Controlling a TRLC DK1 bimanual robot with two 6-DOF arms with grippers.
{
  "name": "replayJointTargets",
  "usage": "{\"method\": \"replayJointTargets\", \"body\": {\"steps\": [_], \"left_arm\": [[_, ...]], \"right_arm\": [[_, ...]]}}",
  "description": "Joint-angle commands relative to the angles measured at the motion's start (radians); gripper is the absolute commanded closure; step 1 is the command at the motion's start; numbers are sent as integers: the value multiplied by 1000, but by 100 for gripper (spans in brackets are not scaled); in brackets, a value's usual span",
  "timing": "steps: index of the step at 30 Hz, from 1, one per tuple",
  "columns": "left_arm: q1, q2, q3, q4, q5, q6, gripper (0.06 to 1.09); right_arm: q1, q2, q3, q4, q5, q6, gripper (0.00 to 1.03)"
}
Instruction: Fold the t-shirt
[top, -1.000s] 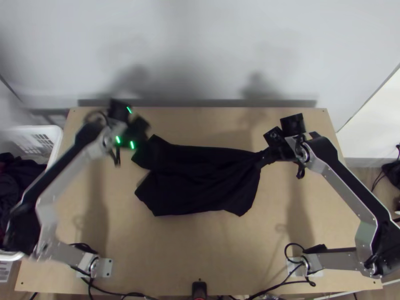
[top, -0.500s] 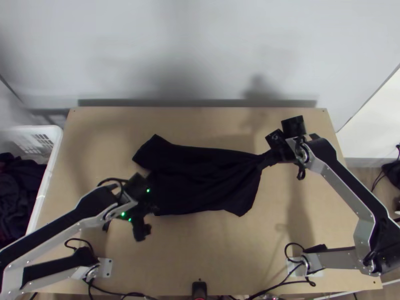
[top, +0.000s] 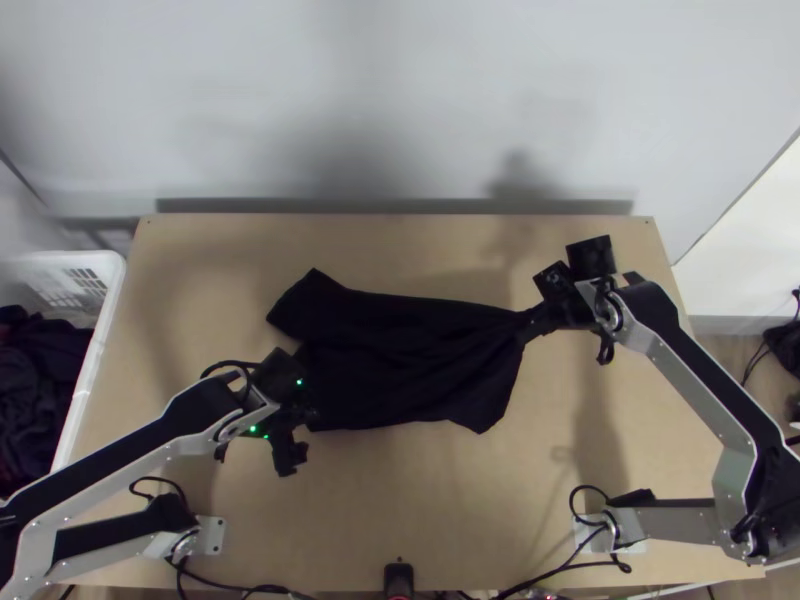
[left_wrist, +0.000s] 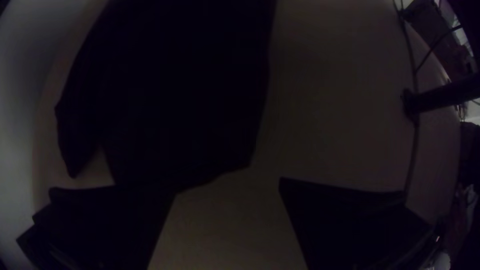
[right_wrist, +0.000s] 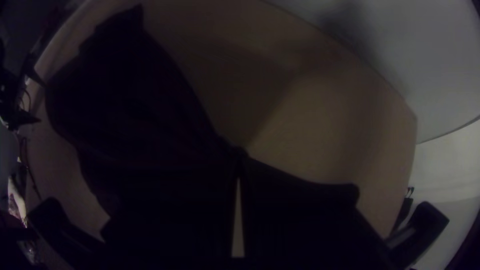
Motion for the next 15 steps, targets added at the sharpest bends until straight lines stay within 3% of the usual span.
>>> {"method": "replayJointTargets", "body": {"steps": [1,11,13,15], "left_arm": [[6,18,5,51,-2,-28,10],[10,68,-72,229,-3,-93,13],[33,79,-87,282,-3,-93,22],[50,90,-87,305,-2,-94,49]], "right_arm": [[-1,-9,-8,0,-1,-1,100],[6,-31,-10,0,-1,-4,100],[8,-34,-8,0,-2,-6,100],[9,-36,-7,0,-4,-7,100]]}}
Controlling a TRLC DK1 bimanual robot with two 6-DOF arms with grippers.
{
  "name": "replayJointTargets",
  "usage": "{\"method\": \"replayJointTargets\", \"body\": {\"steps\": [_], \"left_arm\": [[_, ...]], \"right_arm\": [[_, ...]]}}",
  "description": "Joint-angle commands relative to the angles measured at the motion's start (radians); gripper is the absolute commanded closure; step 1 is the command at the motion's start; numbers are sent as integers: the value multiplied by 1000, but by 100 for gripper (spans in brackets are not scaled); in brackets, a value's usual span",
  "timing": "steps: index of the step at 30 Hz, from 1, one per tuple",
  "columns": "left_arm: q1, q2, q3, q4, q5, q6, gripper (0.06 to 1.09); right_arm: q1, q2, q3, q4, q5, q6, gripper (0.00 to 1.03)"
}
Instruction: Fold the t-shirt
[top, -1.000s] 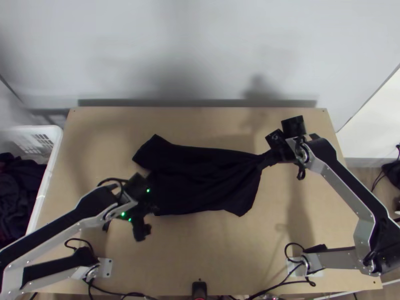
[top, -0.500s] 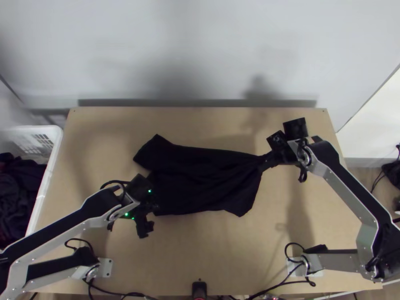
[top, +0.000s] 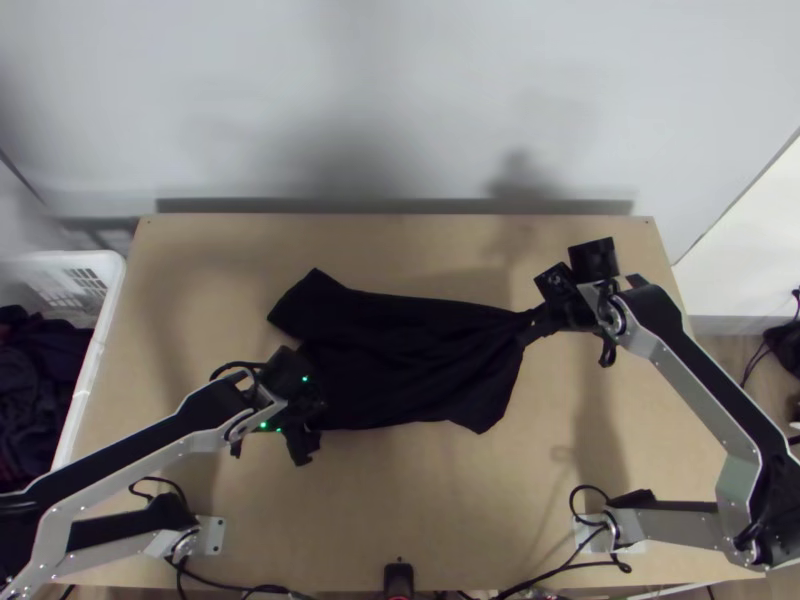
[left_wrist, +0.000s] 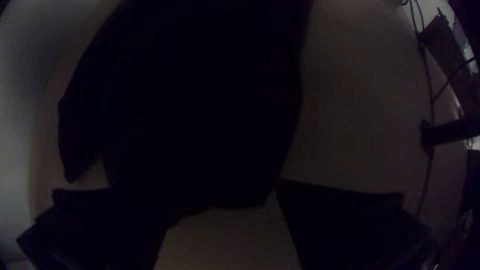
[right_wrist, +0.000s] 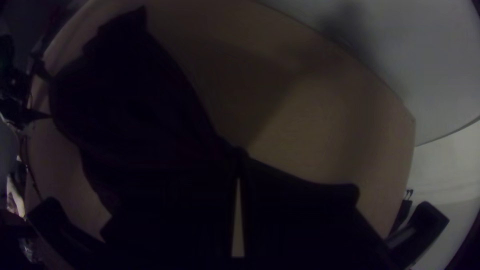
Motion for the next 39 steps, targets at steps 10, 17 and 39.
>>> {"method": "replayJointTargets", "body": {"steps": [10,17,39], "left_arm": [[116,17,-65,157,20,-11,104],[273,-199,50,-181,185,9,104],[773,40,569,-399,477,157,104]], "right_arm": [[4,-21,-5,-3,-3,-4,100],[-10,-49,-2,-41,-15,-12,100],[-148,-155,52,-347,-316,-99,100]]}}
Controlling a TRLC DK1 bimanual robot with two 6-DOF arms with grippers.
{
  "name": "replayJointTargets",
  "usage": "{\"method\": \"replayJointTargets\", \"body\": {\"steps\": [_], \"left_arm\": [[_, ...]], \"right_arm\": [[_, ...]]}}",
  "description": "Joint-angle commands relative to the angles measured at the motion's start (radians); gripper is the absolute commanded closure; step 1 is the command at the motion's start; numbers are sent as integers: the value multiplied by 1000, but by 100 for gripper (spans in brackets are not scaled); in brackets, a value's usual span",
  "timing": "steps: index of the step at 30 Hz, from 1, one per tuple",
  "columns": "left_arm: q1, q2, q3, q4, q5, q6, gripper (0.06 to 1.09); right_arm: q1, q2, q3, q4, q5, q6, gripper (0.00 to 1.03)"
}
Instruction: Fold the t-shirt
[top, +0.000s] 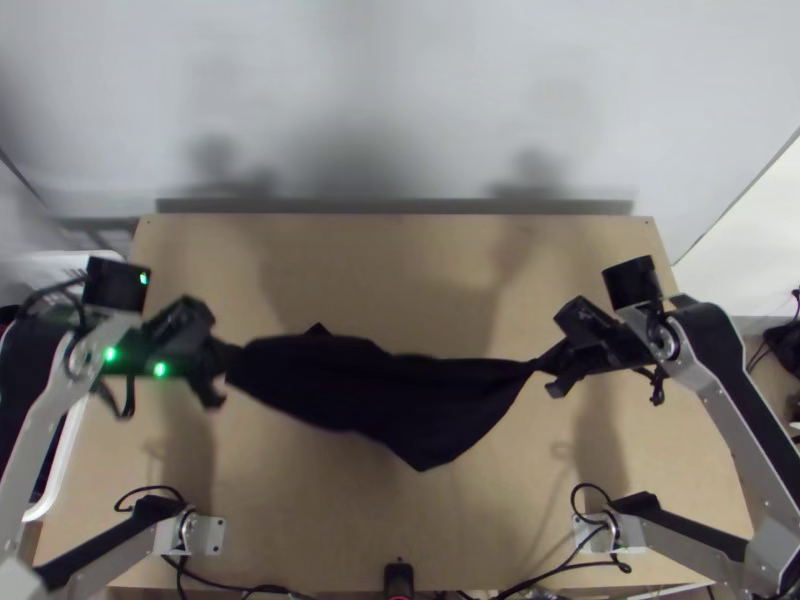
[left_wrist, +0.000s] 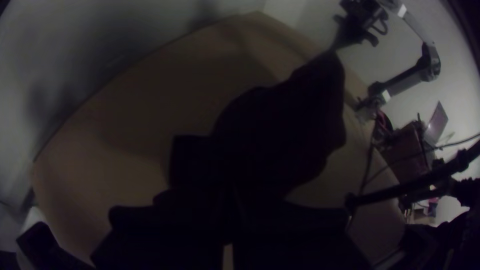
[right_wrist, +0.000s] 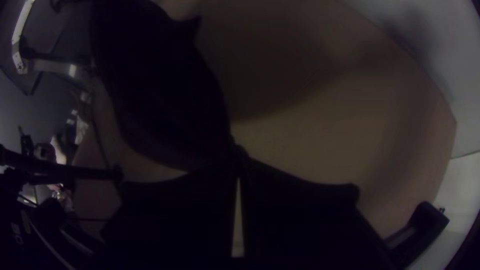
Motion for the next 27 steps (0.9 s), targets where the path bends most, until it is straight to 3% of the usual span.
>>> {"method": "replayJointTargets", "body": {"steps": [1,7,16,27], "left_arm": [[220,232,8,274,15,9,104],[260,416,265,288,13,-32,104],[229,393,719,-103,69,14,104],[396,298,655,-152,82,121,104]], "right_arm": [[-140,59,8,111,14,55,100],[-221,109,43,136,16,55,100],[-282,47,212,159,4,112,100],[-291,16,315,183,2,200,100]]}}
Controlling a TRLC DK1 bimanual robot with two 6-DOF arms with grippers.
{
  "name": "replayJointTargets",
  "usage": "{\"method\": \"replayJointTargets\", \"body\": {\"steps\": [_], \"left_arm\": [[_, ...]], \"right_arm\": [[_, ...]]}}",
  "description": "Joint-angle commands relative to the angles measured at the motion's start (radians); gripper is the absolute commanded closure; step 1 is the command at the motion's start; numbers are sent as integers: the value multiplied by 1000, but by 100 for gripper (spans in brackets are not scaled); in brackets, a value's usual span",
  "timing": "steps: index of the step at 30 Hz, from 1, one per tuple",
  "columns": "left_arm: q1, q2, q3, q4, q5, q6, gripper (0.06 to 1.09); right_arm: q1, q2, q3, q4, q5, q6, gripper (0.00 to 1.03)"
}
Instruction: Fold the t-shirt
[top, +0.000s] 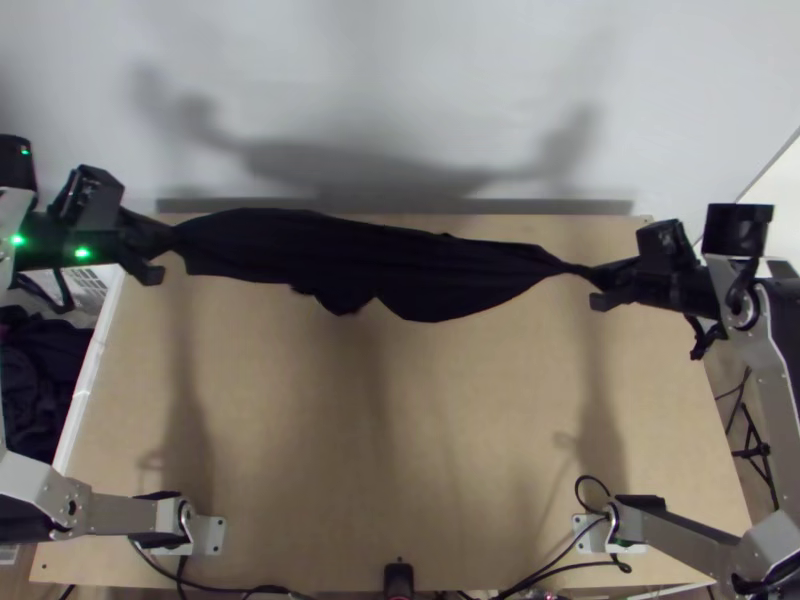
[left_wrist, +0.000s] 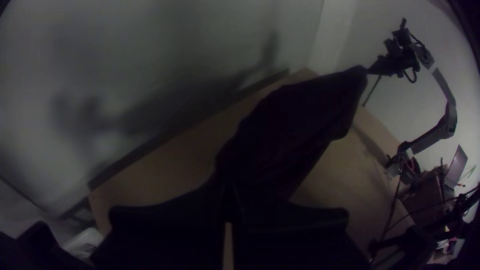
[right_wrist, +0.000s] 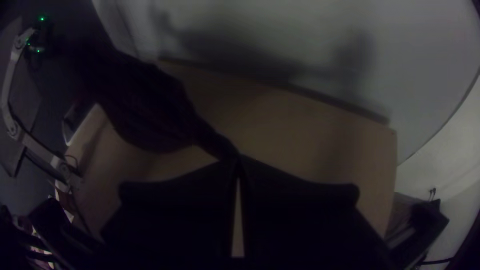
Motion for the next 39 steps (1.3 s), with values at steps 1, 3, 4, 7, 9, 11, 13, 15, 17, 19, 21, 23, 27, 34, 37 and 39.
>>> {"method": "replayJointTargets", "body": {"steps": [1,3,4,7,9,11,13,15,17,19,21,23,27,34,37,39], "left_arm": [[68,-65,-32,-45,15,56,104],[69,-110,-91,-45,13,83,104],[72,-130,-111,-45,13,87,104],[68,-228,-195,-62,13,109,104],[35,-305,-278,-62,13,122,104],[17,-349,-333,-62,13,122,104],[8,-371,-387,-61,15,118,104],[-8,-369,-425,-48,18,107,104],[-20,-320,-434,8,21,64,104],[-20,-214,-410,117,21,-26,104],[-18,-64,-348,214,21,-121,104],[-32,91,-298,278,15,-155,105],[-138,286,-267,410,-24,-181,105],[-322,472,-279,565,-91,-212,76],[-359,472,-290,567,-134,-221,11],[-360,427,-342,567,-134,-229,10]], "right_arm": [[-11,-29,38,12,6,36,100],[-13,-44,30,12,6,43,100],[-11,-47,31,7,4,43,100],[-5,-64,31,-40,-27,33,100],[30,-89,16,-67,-33,13,100],[78,-102,2,-93,-33,-5,100],[112,-109,-15,-129,-34,-28,100],[141,-113,-42,-146,-36,-45,100],[147,-113,-67,-143,-36,-49,100],[136,-102,-87,-105,-34,-37,100],[124,-86,-105,-68,-33,-17,100],[122,-61,-127,-65,-33,-17,100],[122,-53,-176,7,-11,6,100],[152,-58,-242,62,9,47,100],[173,-72,-262,62,9,47,100],[175,-84,-277,62,9,47,100]]}}
